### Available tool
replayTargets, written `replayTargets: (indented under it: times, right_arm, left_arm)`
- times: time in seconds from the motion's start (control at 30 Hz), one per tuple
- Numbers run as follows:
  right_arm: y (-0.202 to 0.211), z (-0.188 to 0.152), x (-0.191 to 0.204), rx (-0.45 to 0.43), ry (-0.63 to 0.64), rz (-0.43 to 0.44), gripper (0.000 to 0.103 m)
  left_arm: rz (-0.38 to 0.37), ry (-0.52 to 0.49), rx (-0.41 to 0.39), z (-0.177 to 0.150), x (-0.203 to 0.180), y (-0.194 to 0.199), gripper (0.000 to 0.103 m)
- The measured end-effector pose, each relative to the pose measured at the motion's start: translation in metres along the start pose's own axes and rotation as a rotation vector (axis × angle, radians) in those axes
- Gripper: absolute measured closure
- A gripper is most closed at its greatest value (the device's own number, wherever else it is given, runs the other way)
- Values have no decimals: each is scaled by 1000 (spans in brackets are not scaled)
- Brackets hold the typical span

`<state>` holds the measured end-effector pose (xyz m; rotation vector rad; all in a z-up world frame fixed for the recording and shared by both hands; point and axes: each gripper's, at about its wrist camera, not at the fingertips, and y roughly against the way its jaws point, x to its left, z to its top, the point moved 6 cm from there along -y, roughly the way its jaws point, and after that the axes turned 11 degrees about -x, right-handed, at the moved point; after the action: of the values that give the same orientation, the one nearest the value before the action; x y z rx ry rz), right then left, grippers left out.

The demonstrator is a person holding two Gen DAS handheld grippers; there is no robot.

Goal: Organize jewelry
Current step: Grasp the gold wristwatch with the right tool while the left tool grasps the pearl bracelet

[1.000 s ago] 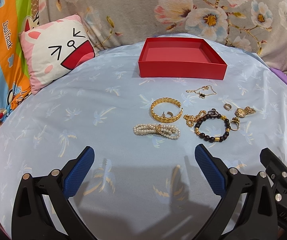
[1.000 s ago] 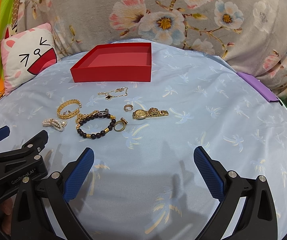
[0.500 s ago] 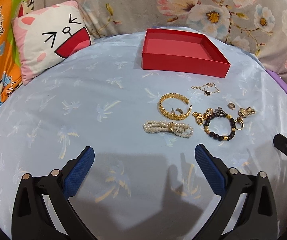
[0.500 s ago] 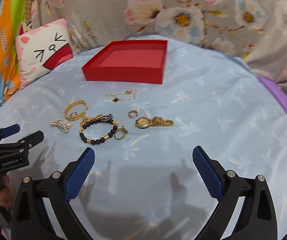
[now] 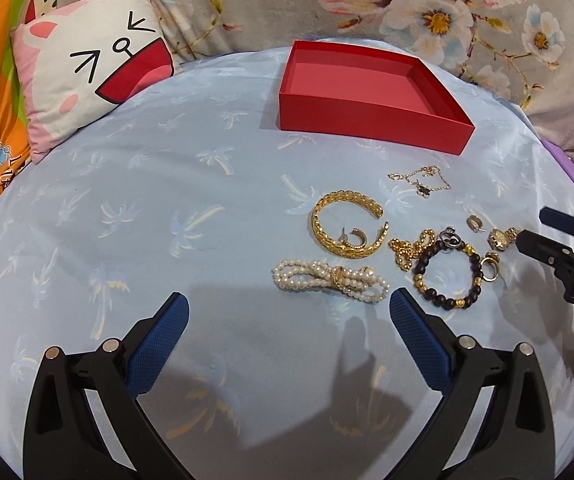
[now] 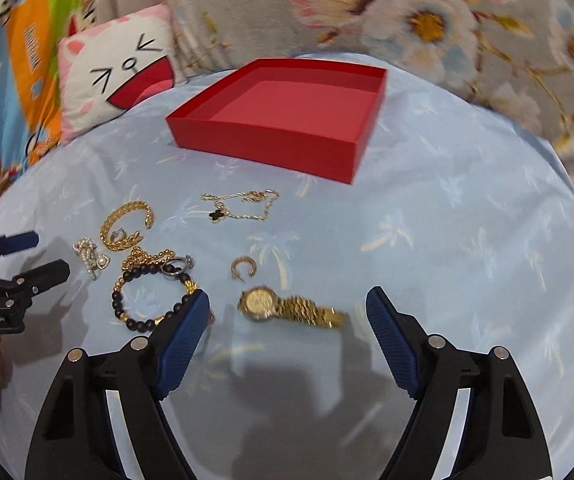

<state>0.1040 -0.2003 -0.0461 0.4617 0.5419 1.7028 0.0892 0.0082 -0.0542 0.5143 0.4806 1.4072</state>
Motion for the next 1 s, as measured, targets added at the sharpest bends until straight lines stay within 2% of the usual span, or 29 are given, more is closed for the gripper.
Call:
replayTargets:
  times: [0.07,0.2,0.37,0.47,0.5,0.57,0.7,0.9,1.0]
  right_arm:
    - [-10,2,6,12,58,20,27]
    - [-27,-3,10,55,116,29,43]
    - [-25,-11,6,81,50,82,59]
    - [-17,-17,6,84,15,67,63]
    - [-14,-19,7,86,5,60,69]
    - [-8,-22,9,92,-25,47,74]
    - [3,-30,9,94,-96,24,81]
    - [7,-32,13,81,-102,-12,81]
    - [7,-32,13,77,-106,-16,81]
  left_arm:
    - [5,-11,2,-1,-2,-2,5]
    - [-10,-15,28,-4,-1,-8,5]
    - [-25,25,47,-6,4,-11,5]
    - [-33,42,55,-6,4,-12,5]
    - [-35,46,57,-6,3,-13,5]
    - [-38,54,63,-5,2,-14,5]
    - [-50,98,73,-1,-2,-15,5]
    - [-8,118,97,2,-5,-27,6]
    - [21,105,94,3,-3,-27,14]
